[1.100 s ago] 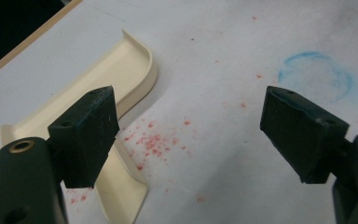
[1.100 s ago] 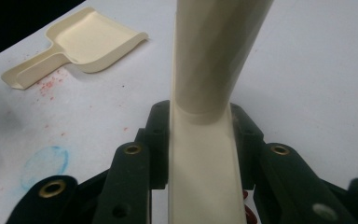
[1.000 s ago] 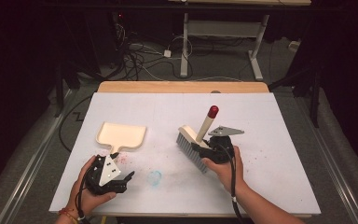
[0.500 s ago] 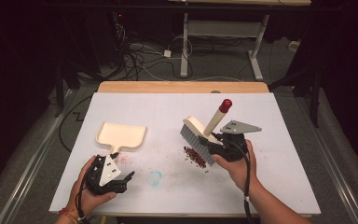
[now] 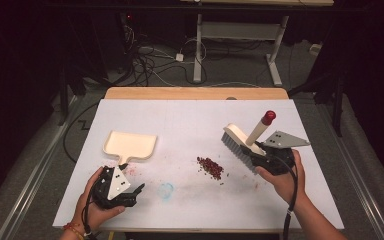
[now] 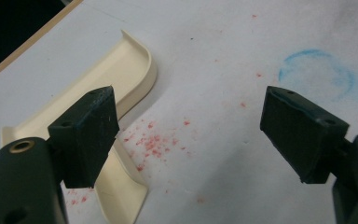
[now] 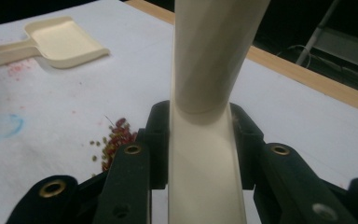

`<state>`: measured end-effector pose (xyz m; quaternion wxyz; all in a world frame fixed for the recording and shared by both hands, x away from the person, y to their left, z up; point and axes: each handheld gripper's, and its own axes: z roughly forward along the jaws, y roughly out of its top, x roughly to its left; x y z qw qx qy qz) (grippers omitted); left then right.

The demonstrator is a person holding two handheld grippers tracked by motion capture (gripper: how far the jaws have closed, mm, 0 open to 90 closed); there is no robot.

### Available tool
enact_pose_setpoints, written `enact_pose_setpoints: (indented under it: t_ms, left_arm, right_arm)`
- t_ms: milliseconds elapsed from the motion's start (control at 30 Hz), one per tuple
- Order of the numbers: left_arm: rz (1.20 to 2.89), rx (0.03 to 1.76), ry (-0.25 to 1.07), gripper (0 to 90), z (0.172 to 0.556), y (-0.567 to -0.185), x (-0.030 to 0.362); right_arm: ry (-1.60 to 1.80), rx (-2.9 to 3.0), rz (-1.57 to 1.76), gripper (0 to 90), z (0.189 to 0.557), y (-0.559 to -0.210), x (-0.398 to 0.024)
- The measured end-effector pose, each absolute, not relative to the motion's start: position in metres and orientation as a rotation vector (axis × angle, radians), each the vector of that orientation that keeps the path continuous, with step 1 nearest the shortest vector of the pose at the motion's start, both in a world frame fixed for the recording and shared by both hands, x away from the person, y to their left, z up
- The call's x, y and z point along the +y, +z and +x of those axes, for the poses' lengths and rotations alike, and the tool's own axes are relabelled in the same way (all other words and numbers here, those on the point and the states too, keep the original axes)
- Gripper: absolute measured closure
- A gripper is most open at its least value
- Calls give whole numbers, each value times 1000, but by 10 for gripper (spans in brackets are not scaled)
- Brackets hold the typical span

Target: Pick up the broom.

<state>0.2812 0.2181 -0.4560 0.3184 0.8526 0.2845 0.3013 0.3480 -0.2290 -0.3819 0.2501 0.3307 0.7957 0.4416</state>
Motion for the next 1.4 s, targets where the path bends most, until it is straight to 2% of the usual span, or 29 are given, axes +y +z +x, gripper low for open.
enact_pose_setpoints:
  t_ms: [233,700,1033,1400]
  left_arm:
    - [2256,745,793,187,283,-457,217]
    - [2259,730,802,187,285,-457,215]
    - [2266,724,794,188,287,-458,214]
    - [2274,727,795,187,285,-459,214]
  right_arm:
    - [1096,2181,902,673,347,-391,-247]
    - [926,2255,894,673,372,-417,-243]
    - [889,2282,842,674,372,-423,-200]
    - [925,2331,691,674,351,-428,-150]
